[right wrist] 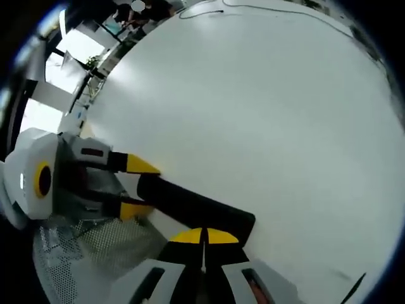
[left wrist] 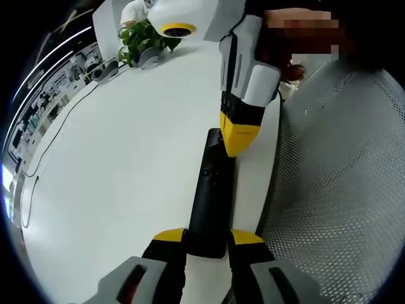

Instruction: Press the specified remote control buttons in sequence, fully releasing each button before pressing the next.

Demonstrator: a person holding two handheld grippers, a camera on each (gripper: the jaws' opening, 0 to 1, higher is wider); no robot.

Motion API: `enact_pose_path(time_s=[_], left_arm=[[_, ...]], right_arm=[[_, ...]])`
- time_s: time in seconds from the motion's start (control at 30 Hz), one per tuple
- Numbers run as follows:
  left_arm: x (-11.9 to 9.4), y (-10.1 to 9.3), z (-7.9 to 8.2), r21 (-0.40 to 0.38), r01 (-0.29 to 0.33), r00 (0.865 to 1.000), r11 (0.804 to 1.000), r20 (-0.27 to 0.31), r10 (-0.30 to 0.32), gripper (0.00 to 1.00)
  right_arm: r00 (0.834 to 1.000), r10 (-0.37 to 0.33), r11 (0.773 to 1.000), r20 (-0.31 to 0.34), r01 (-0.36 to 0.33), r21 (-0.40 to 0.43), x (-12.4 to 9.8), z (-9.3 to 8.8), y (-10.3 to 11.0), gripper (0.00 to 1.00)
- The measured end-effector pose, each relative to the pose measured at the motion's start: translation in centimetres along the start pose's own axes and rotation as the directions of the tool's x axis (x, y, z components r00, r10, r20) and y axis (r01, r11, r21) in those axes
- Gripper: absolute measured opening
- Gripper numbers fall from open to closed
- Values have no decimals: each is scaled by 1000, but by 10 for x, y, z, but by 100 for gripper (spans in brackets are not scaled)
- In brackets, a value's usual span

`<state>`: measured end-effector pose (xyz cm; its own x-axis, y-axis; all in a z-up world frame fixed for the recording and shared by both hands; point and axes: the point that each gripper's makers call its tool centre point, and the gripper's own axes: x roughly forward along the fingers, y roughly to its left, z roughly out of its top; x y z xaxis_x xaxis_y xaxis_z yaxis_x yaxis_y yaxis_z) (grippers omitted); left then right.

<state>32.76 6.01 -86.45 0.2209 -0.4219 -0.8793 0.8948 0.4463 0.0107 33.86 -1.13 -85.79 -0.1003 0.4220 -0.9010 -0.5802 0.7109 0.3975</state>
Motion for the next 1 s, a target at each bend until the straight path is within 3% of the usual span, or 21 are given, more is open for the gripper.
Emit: enact_pose_path(time_s=[0.43,0.53,0.73,0.83,1.0], left_arm=[[0,0,0,-2,2,1000,1000,-3,-2,26],[0,0,0,-5,-2,1000,1000,-2,2,26],[0,0,0,1,-3,1000,1000,2,3,26],[0,-1,0,5,1,1000,1000,4,-1,26],[0,0,0,9,2,1000,1000,1,-2,26]], right_arm=[[1000,-13,999,-17,12,-38,0,0,-1,0],[998,65,993,8,-65,95,-1,1,0,0],[997,77,991,16,-78,107,-1,1,-1,0],[994,97,981,44,-103,162,-6,4,-1,0],[993,82,983,85,-95,160,-10,11,-4,0]])
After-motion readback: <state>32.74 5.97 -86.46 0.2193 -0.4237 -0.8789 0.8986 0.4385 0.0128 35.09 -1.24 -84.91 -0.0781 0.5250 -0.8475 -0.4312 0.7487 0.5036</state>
